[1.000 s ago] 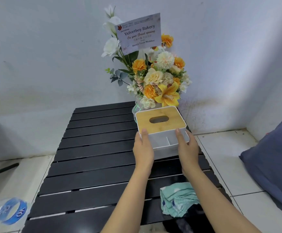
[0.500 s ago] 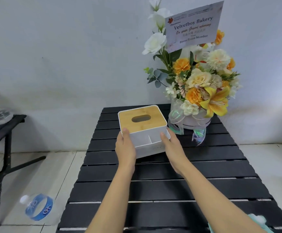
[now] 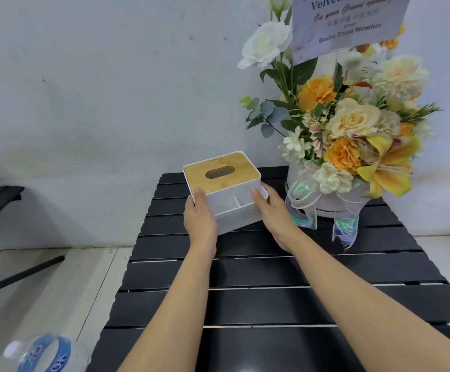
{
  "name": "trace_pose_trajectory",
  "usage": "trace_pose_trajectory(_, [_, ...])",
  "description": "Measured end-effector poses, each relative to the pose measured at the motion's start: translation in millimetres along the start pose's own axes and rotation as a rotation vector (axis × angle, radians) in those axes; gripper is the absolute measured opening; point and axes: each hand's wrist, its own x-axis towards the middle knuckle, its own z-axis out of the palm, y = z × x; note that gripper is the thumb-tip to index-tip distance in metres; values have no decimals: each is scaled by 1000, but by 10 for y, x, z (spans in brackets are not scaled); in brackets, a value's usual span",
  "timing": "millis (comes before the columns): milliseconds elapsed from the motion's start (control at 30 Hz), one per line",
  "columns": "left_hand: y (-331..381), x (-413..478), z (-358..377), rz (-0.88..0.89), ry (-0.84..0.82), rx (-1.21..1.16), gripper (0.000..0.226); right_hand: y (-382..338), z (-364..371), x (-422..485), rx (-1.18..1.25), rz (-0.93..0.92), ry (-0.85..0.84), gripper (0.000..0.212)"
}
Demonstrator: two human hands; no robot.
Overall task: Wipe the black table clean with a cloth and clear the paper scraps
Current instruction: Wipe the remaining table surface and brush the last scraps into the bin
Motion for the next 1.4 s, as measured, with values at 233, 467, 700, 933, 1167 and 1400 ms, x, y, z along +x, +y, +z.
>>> trace_pose_trajectory(233, [-22, -36, -85, -15, -8, 65, 54, 7, -53, -271, -65, 55, 83, 36])
trace_pose_trajectory(467, [-195, -707, -351, -7, 78, 98, 45, 98, -416, -1109, -217, 68, 105, 36])
trace_pose_trajectory(700, [-485, -1889, -312, 196, -122, 235, 19, -33, -948, -1901, -334, 20, 210, 20])
trace_pose_trajectory(933, [-831, -3135, 50, 610, -1059, 647, 46, 64, -1659, -2505, -581, 72, 287, 26])
trace_pose_trajectory(1167, [-988, -3230, 32, 831, -969, 832, 42, 66, -1846, -2637, -479, 160, 191, 26])
trace_pose_trajectory(1400, [-821, -2670, -489, 495, -498, 467, 27, 50, -1500, -2543, -412, 92, 378, 24])
